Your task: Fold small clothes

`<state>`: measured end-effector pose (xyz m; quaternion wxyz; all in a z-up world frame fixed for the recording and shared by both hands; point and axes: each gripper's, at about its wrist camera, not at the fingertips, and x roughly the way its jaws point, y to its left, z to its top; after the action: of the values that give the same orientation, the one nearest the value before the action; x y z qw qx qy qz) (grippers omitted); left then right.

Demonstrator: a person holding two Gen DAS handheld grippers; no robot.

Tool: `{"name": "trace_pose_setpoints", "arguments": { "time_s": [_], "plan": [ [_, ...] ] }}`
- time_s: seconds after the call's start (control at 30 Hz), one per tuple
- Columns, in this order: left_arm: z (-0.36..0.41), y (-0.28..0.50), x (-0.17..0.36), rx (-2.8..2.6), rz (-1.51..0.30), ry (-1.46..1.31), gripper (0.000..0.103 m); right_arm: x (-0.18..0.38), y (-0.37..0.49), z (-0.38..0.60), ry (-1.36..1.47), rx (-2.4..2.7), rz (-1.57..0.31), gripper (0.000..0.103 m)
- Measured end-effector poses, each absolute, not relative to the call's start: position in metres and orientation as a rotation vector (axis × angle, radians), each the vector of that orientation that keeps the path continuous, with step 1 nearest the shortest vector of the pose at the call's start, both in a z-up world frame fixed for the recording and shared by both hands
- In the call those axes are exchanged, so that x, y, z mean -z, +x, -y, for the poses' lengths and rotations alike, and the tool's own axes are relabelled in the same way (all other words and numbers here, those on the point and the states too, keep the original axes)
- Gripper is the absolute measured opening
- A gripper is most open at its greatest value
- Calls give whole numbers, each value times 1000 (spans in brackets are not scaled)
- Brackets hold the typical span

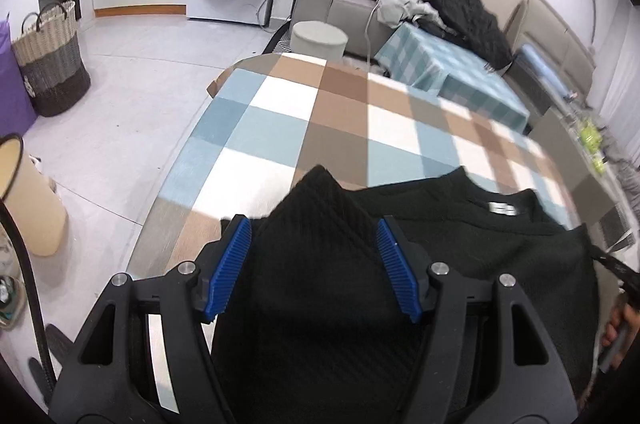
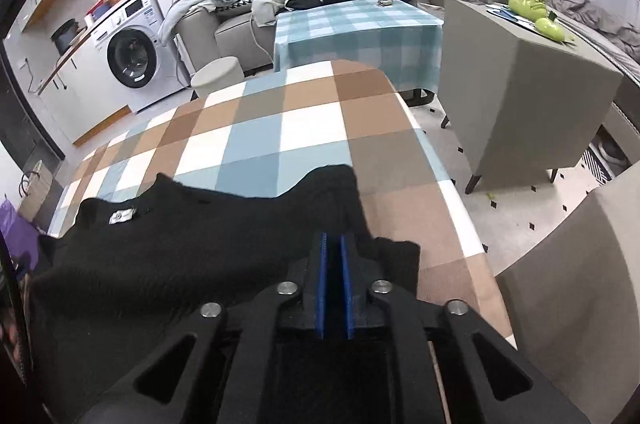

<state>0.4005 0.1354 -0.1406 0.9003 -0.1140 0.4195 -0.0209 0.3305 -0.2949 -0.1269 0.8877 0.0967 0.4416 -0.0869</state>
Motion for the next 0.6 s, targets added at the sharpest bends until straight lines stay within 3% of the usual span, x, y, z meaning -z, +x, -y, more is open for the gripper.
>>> {"name": "trace_pose_setpoints", "arguments": {
  "time_s": [0.13, 0.3, 0.33, 0.4, 0.43, 0.6],
  "plan": [
    [-121, 423, 149, 39, -910, -196, 63, 127, 323, 287, 179, 148, -917, 33],
    [-107, 442, 158, -3, -937, -123, 60, 124, 315, 281, 144, 130, -902, 40],
    [-107, 442, 159, -3, -934, -121, 54, 124, 316, 281, 141, 128, -901, 40],
    [-110, 439, 157, 0, -923, -102, 15, 125, 315, 282, 147, 126, -904, 41],
    [-114, 437, 155, 7, -914, -113, 7, 125, 315, 283, 154, 127, -906, 41],
    [-145, 418, 135, 15, -801, -229, 5, 125, 317, 289, 169, 138, -903, 41]
  ]
}}
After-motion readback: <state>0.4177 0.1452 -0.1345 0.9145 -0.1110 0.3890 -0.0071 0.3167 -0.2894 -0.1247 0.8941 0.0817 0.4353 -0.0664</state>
